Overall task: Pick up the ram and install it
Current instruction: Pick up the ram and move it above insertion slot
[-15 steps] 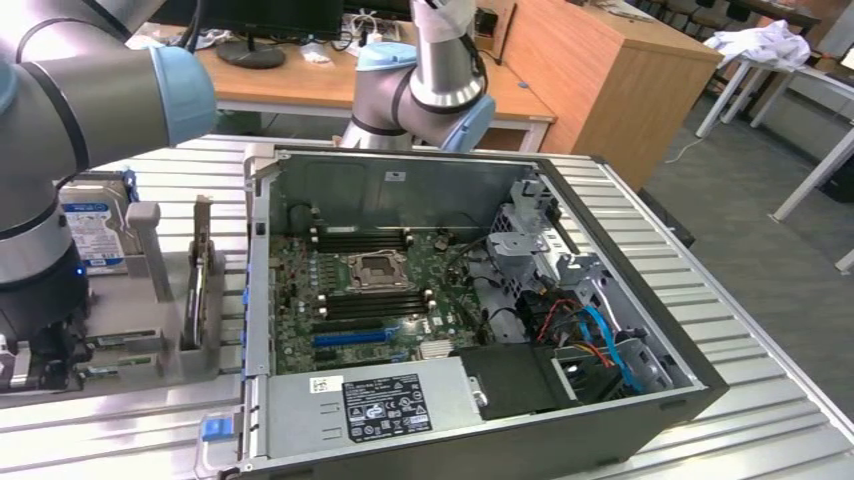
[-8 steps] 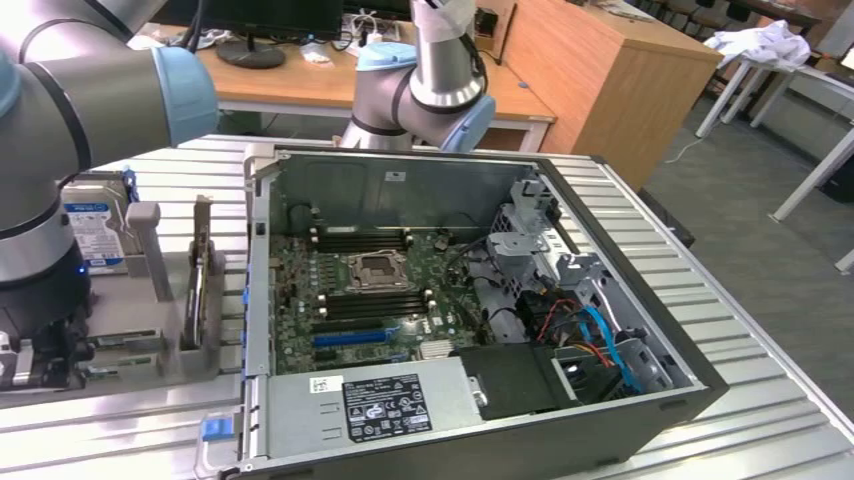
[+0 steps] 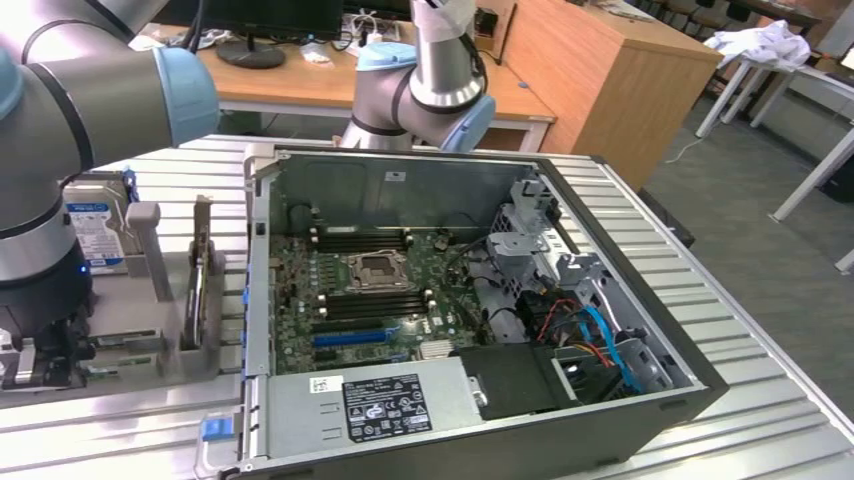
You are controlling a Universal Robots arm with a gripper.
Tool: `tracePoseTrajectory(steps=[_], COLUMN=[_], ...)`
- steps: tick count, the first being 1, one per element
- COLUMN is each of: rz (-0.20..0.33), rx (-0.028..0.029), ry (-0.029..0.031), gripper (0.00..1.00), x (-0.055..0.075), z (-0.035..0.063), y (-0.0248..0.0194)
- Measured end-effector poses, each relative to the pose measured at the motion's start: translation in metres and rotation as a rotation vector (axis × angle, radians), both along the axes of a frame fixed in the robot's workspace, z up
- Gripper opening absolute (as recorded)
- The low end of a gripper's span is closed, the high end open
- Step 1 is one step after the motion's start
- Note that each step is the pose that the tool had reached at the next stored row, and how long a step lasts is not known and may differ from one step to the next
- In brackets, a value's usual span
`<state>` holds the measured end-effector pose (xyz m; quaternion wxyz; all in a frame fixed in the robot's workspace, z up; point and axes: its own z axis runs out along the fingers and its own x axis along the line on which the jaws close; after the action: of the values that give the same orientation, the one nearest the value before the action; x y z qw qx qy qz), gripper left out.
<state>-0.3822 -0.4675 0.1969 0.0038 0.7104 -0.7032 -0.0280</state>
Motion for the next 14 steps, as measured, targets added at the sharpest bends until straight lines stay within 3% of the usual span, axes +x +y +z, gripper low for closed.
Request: tracePoseTrajectory(steps=[6, 14], rz=[0.0, 0.0], rx=[0.0001, 0.0], ry=[-0.0001, -0.0003], gripper=[0.38, 0.38], x=[0.0, 0.0], z=[-0.0038, -0.0111], y=[0.0027, 0.003])
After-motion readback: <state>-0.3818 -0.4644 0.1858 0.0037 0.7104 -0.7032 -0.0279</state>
